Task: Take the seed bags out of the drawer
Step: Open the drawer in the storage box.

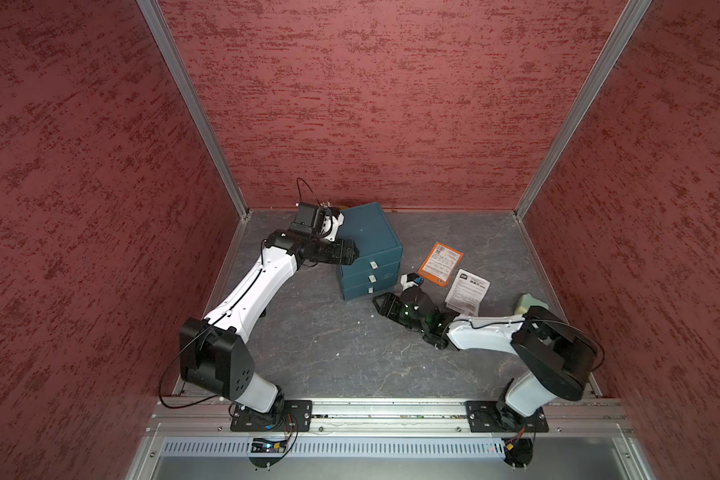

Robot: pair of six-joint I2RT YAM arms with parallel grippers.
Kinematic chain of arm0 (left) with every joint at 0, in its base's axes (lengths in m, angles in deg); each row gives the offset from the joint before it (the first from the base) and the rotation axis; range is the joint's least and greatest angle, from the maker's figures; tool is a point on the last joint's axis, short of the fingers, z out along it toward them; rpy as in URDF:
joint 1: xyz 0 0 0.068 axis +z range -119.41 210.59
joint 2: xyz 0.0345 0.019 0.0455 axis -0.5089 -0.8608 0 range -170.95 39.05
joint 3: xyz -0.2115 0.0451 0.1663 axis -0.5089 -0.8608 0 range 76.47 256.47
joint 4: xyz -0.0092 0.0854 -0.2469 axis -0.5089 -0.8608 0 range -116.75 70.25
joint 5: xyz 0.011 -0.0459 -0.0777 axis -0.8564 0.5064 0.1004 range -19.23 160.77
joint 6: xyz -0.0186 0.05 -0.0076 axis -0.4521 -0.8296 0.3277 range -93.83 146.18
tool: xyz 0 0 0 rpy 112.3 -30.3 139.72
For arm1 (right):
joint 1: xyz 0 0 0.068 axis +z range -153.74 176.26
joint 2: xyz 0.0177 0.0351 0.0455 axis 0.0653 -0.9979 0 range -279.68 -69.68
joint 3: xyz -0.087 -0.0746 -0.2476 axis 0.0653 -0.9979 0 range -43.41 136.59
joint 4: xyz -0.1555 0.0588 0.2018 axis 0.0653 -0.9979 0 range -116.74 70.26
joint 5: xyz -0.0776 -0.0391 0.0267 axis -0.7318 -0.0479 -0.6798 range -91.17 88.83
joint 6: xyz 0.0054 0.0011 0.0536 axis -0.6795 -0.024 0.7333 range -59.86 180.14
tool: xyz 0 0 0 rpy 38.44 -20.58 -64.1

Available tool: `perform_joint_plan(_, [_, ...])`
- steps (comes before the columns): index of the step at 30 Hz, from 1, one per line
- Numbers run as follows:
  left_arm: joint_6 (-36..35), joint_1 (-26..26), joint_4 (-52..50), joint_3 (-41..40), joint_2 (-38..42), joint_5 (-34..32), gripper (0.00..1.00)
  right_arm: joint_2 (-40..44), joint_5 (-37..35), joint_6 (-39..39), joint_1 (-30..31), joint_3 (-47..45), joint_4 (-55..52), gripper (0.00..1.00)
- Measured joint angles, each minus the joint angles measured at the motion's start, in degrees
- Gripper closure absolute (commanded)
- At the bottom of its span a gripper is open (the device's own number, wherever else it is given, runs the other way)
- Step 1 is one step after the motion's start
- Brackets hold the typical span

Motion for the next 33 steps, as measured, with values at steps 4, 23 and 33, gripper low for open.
perform_joint_plan(4, [-0.02, 0.0, 0.0, 0.0, 0.0, -0.07, 0.13, -5.62, -1.73, 3.26, 0.02, -0.63, 9.73, 0.49])
perform_joint_plan(23, [-0.11, 0.0, 0.0, 0.0, 0.0, -0.11, 0.13, -16.09, -6.03, 10.21, 0.04, 1.11, 26.36, 0.56])
perform_joint_plan(33, [-0.59, 0.0, -0.02, 0.0, 0.0, -0.11, 0.13, -18.16, -6.67, 11.37, 0.04, 3.28, 26.47, 0.64])
